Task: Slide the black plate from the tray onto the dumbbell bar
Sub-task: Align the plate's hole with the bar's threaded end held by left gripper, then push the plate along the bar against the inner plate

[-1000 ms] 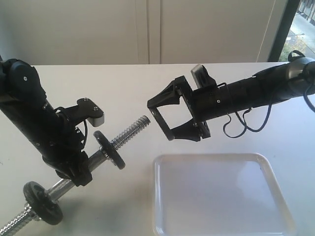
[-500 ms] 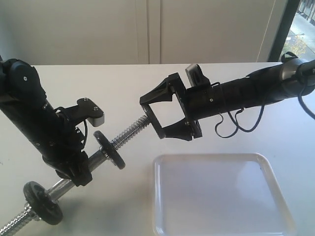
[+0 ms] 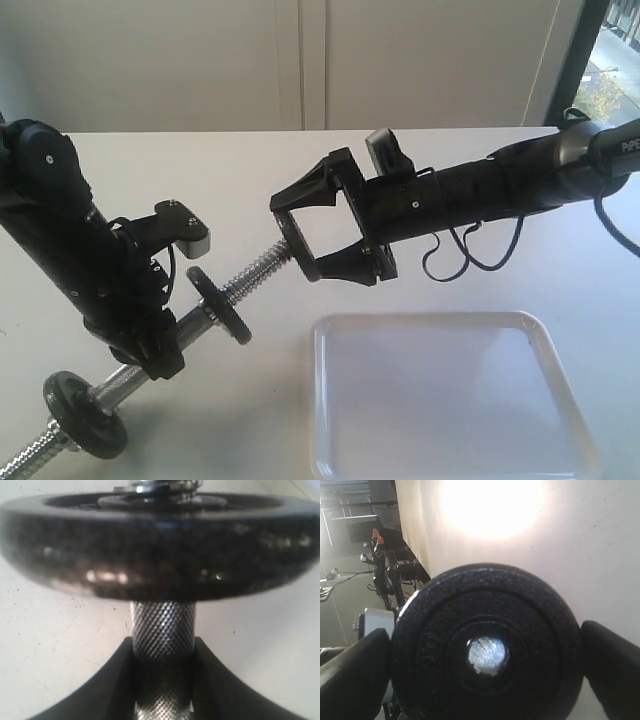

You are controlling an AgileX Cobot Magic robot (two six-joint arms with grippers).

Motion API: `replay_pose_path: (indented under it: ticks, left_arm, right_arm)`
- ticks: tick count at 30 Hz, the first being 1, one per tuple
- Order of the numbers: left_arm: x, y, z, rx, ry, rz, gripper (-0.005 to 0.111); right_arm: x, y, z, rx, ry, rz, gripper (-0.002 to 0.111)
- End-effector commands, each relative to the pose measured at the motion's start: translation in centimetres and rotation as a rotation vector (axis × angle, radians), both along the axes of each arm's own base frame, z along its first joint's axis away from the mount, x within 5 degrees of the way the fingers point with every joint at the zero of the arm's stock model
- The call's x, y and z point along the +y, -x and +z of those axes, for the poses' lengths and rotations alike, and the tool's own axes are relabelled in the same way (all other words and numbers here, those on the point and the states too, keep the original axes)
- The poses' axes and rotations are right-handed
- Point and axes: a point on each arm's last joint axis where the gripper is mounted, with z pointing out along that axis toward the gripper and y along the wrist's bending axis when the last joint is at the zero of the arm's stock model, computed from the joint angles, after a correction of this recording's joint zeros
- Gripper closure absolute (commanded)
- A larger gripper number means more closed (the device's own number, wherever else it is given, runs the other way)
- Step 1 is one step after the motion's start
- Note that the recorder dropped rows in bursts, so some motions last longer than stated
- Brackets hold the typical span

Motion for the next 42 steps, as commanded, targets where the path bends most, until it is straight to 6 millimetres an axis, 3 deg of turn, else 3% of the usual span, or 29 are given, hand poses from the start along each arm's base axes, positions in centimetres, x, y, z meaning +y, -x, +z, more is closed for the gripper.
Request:
replay_pose_path:
  ticks: [1, 20, 32, 42]
  left_arm:
    - [-0.5, 0.1, 2.1, -0.033, 0.094, 0.039, 0.107]
    - [-0.6, -0.1, 2.2, -0.062, 0.099, 0.040, 0.107]
    - [-0.6, -0.1, 2.2, -0.076, 0.096, 0.006, 0.107]
    - [-0.6, -0.1, 2.2, -0.075, 0.101, 0.011, 0.107]
  right_arm:
    - [1.0, 0.4, 1.5, -0.004, -0.104, 0.038, 0.108]
    - [0.9, 0.9, 0.6, -0.008, -0.037, 0.101, 0.108]
    - [2.9, 2.2, 0.4, 0.005, -0.011, 0.175, 0.108]
    - [3.3, 2.5, 0.4, 0.010, -0.013, 0.184, 0.108]
